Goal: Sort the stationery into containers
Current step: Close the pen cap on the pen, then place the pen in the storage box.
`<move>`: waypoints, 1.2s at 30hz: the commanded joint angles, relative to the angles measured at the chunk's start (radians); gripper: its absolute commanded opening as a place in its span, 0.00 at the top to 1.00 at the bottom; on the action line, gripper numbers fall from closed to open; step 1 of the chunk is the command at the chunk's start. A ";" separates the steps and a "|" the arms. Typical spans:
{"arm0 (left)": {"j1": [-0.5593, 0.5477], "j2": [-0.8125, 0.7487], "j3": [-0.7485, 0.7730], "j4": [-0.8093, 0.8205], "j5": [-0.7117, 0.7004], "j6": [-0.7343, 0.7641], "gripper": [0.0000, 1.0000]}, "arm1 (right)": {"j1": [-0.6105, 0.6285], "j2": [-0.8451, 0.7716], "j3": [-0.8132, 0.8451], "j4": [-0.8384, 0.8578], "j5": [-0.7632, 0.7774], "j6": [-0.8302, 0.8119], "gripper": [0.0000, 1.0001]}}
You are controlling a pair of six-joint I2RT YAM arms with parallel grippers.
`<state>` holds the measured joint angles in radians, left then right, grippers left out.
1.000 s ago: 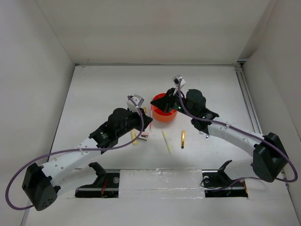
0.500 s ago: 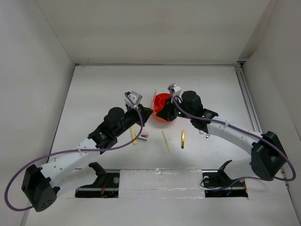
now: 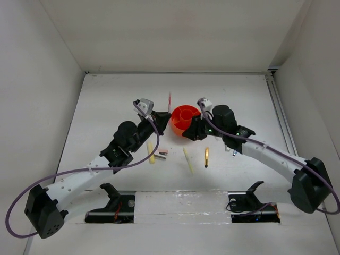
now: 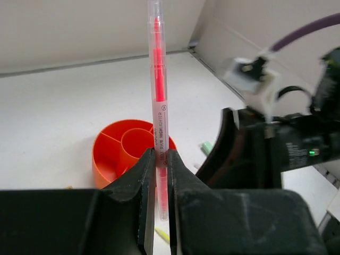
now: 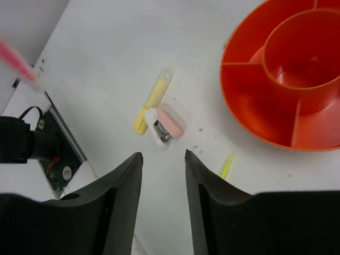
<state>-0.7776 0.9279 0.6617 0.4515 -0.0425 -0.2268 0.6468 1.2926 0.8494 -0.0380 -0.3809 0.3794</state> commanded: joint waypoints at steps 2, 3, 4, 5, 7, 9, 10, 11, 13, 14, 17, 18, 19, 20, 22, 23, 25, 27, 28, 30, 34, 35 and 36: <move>0.000 0.018 -0.045 0.182 -0.105 -0.019 1.00 | -0.039 -0.143 -0.018 0.041 0.045 -0.002 0.51; 0.000 0.029 -0.060 0.255 -0.114 -0.019 1.00 | -0.039 -0.165 -0.018 0.041 0.063 -0.002 0.48; 0.000 0.038 -0.076 0.297 -0.123 -0.028 1.00 | -0.053 -0.183 -0.018 0.030 0.072 -0.002 0.46; 0.000 0.063 -0.100 0.337 -0.123 -0.028 1.00 | -0.068 -0.214 -0.018 0.018 0.083 -0.011 0.45; 0.000 0.104 -0.100 0.421 -0.134 -0.028 1.00 | -0.085 -0.239 -0.018 -0.023 0.102 -0.020 0.45; 0.000 0.181 -0.100 0.461 -0.134 -0.028 1.00 | -0.101 -0.271 -0.018 -0.058 0.116 -0.030 0.44; 0.000 0.208 -0.100 0.516 -0.134 -0.028 1.00 | -0.114 -0.283 -0.018 -0.068 0.128 -0.030 0.44; 0.000 0.235 -0.100 0.548 -0.134 -0.028 1.00 | -0.125 -0.295 -0.027 -0.068 0.140 -0.030 0.44; 0.000 0.307 -0.112 0.649 -0.134 -0.054 1.00 | -0.134 -0.329 -0.036 -0.088 0.164 -0.040 0.44; 0.000 0.330 -0.113 0.683 -0.134 -0.054 1.00 | -0.144 -0.340 -0.045 -0.097 0.165 -0.040 0.44; 0.000 0.420 -0.123 0.759 -0.166 -0.054 1.00 | -0.153 -0.362 -0.055 -0.106 0.174 -0.040 0.44; 0.000 0.440 -0.111 0.779 -0.175 -0.043 1.00 | -0.163 -0.362 -0.055 -0.106 0.174 -0.049 0.44; 0.000 0.472 -0.096 0.779 -0.175 -0.028 1.00 | -0.164 -0.372 -0.055 -0.115 0.174 -0.050 0.44; 0.000 0.486 -0.085 0.779 -0.175 -0.014 1.00 | -0.164 -0.372 -0.055 -0.115 0.165 -0.050 0.44; 0.000 0.509 -0.073 0.795 -0.184 0.010 1.00 | -0.164 -0.372 -0.064 -0.115 0.165 -0.050 0.44; 0.000 0.531 -0.073 0.812 -0.184 0.024 1.00 | -0.164 -0.372 -0.064 -0.115 0.165 -0.050 0.44; 0.012 0.552 -0.073 0.854 -0.175 0.035 1.00 | -0.164 -0.362 -0.064 -0.115 0.152 -0.050 0.44; 0.041 0.581 -0.050 0.854 -0.145 0.046 1.00 | -0.164 -0.362 -0.073 -0.115 0.143 -0.050 0.44; 0.041 0.592 -0.041 0.842 -0.145 0.046 1.00 | -0.173 -0.362 -0.073 -0.115 0.143 -0.050 0.44; 0.041 0.623 -0.011 0.831 -0.134 0.096 1.00 | -0.173 -0.352 -0.073 -0.106 0.143 -0.050 0.44; 0.052 0.661 0.015 0.819 -0.134 0.136 1.00 | -0.173 -0.352 -0.073 -0.106 0.134 -0.050 0.44; 0.052 0.678 0.024 0.819 -0.134 0.148 1.00 | -0.173 -0.352 -0.073 -0.097 0.125 -0.050 0.44; 0.075 0.678 0.033 0.819 -0.110 0.149 1.00 | -0.173 -0.352 -0.073 -0.097 0.125 -0.050 0.44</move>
<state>-0.7315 1.6005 0.6464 1.2022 -0.1856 -0.1272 0.4789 0.9463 0.7700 -0.1589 -0.2390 0.3431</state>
